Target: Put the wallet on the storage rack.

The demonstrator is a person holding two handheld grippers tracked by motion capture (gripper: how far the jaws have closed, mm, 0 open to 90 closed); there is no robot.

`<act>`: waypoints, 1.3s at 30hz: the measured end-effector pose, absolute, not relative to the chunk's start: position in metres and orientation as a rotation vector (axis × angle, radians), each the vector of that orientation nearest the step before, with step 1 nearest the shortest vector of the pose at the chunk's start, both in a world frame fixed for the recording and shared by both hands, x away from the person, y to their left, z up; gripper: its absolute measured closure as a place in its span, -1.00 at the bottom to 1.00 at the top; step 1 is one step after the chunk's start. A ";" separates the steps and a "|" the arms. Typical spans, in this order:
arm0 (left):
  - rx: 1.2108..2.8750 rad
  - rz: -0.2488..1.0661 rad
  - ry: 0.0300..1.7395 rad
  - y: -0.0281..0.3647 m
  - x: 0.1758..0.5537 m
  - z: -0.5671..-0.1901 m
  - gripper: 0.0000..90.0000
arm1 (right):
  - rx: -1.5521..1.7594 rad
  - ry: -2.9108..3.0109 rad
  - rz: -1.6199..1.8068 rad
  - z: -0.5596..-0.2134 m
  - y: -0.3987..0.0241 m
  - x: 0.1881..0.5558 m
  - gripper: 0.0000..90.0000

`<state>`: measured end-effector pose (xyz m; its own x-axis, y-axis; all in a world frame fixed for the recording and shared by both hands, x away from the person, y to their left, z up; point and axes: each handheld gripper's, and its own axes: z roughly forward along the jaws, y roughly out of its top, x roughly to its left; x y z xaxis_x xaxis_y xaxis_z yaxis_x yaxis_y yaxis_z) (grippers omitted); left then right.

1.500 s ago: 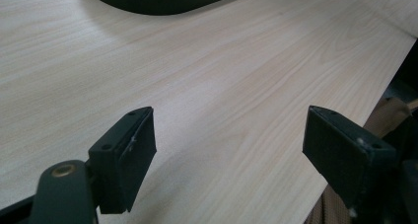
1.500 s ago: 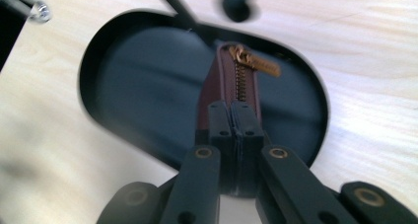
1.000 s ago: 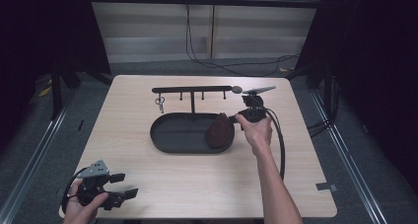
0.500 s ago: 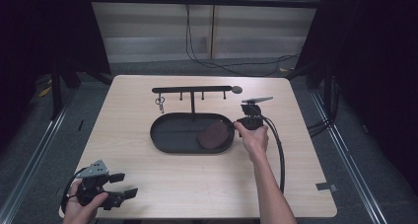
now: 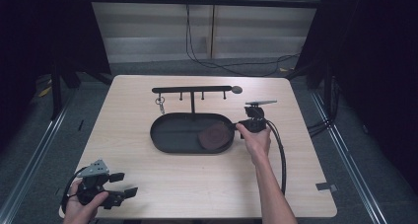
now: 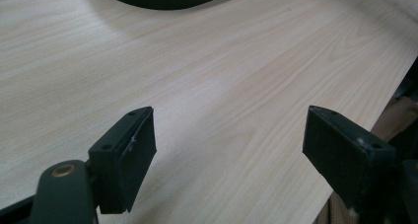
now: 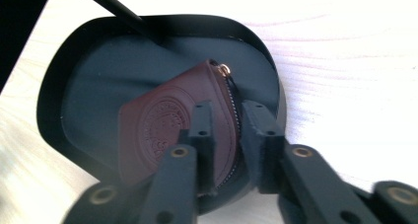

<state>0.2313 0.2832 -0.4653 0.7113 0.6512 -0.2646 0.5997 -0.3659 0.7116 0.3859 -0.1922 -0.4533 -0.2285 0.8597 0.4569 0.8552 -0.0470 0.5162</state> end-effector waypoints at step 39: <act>2.025 0.106 0.983 0.288 0.232 -0.464 -0.55 | 1.668 2.116 1.216 -0.435 -0.234 0.298 -0.60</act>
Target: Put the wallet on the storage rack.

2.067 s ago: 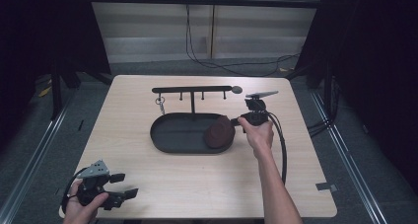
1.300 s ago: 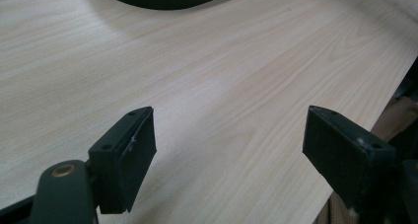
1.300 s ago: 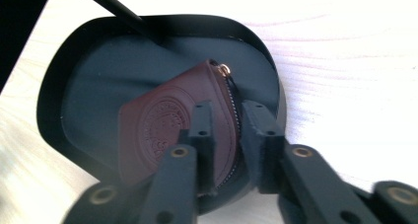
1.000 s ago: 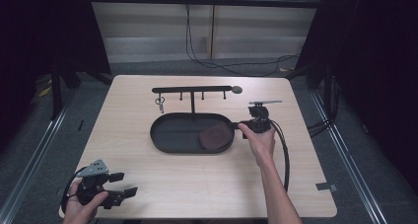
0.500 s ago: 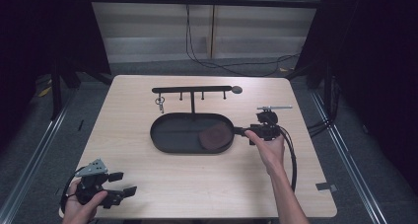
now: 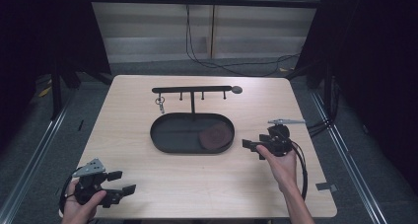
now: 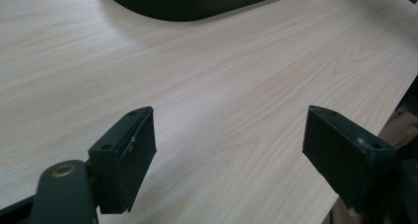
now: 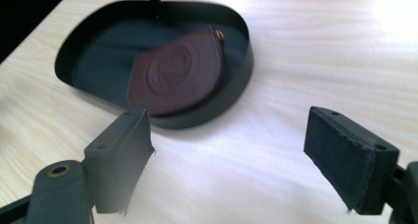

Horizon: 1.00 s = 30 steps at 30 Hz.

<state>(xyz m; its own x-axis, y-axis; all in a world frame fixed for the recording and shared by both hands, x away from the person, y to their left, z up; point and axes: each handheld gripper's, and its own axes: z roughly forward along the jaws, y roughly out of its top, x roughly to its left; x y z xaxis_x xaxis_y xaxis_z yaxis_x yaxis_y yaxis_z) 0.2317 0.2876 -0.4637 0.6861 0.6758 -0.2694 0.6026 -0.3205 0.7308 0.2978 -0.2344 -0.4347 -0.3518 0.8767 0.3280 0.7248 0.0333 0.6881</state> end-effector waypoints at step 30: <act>2.015 0.108 1.020 0.291 0.234 -0.464 -0.55 | 1.693 2.079 1.124 -0.473 -0.272 0.204 -0.63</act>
